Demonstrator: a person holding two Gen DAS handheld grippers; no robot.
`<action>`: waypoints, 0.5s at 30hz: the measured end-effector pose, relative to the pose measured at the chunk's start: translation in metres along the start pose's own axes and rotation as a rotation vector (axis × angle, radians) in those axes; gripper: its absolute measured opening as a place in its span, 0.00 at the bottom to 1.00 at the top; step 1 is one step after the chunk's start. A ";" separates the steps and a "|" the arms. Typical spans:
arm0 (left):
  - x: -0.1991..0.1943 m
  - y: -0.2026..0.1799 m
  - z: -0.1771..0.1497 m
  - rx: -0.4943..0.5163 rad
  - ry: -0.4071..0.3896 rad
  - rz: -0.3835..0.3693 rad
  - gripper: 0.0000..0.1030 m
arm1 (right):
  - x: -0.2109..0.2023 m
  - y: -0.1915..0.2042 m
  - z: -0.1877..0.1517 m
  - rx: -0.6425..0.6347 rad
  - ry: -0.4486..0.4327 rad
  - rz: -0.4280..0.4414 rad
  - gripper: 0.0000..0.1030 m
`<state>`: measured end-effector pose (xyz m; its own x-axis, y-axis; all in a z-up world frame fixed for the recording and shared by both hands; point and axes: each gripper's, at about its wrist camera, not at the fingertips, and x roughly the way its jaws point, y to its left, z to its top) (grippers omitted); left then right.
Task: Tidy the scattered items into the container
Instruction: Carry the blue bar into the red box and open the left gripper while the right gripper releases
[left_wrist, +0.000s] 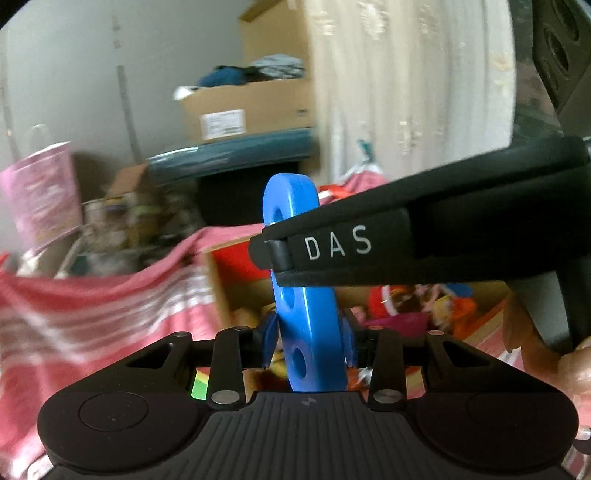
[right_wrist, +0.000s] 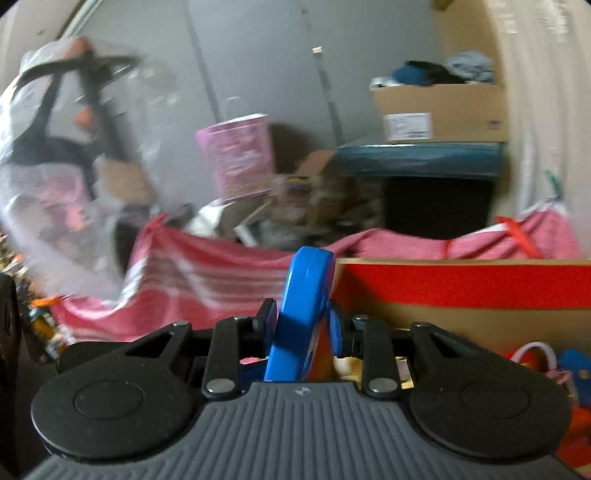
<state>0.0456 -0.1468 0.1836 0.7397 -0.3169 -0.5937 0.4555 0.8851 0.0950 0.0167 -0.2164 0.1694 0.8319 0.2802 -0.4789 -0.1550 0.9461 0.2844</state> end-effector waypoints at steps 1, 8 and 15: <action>0.011 -0.002 0.002 0.005 0.005 -0.012 0.35 | 0.000 -0.009 0.001 0.008 0.001 -0.015 0.32; 0.086 -0.022 0.014 0.051 0.053 -0.070 0.35 | 0.010 -0.059 -0.003 0.052 0.024 -0.098 0.32; 0.121 -0.016 0.032 -0.004 0.058 -0.034 0.88 | 0.026 -0.090 -0.001 0.124 -0.013 -0.168 0.88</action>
<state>0.1439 -0.2107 0.1360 0.6939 -0.3262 -0.6420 0.4775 0.8757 0.0712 0.0517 -0.2944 0.1305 0.8476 0.1175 -0.5174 0.0525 0.9518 0.3021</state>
